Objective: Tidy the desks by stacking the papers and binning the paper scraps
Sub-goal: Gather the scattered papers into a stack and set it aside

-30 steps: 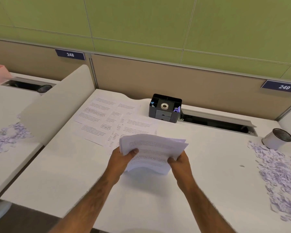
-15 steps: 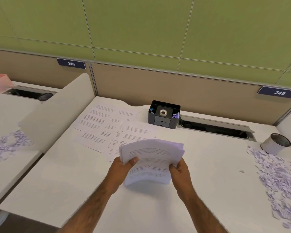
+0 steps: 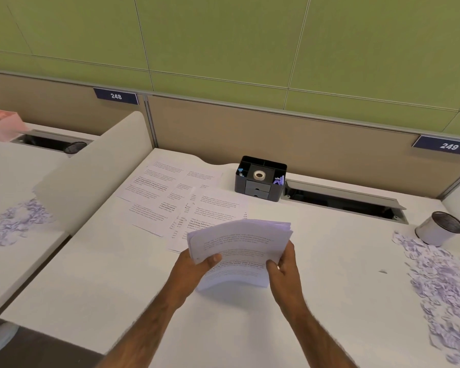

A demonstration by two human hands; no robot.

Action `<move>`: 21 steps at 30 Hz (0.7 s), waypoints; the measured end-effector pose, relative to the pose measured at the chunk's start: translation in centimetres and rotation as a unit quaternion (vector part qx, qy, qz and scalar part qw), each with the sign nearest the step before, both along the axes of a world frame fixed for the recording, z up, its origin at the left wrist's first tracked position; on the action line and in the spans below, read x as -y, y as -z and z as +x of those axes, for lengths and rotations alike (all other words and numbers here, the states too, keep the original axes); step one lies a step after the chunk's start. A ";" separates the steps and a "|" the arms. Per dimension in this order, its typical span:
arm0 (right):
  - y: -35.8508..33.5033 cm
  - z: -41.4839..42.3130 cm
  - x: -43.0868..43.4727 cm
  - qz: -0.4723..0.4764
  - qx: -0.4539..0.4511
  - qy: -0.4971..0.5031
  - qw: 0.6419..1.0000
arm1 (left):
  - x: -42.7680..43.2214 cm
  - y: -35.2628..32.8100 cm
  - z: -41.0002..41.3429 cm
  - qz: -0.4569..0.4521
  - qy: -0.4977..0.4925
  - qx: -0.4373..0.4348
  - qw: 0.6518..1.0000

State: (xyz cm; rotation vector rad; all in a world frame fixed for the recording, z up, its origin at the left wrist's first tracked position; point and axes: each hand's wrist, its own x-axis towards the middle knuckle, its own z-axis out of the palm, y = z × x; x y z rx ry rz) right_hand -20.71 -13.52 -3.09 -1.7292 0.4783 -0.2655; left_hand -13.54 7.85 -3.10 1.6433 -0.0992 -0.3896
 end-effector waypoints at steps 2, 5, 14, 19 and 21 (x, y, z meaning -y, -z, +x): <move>-0.4 0.0 0.2 -0.011 0.001 -0.009 1.000 | 0.1 0.0 -0.1 -0.005 -0.014 0.000 1.000; -0.3 0.1 0.2 -0.029 -0.007 -0.031 0.999 | 0.4 0.4 -0.3 -0.018 -0.026 -0.007 0.999; 0.1 0.2 0.7 -0.036 0.011 0.029 0.999 | 1.5 0.3 -0.8 -0.028 -0.039 -0.012 0.999; 2.0 -0.5 1.4 -0.027 -0.033 -0.007 0.999 | 2.2 0.8 -1.9 -0.010 -0.050 -0.016 0.999; 2.5 -0.7 1.8 -0.018 -0.041 -0.009 0.999 | 2.3 0.5 -1.8 0.005 -0.062 -0.019 0.998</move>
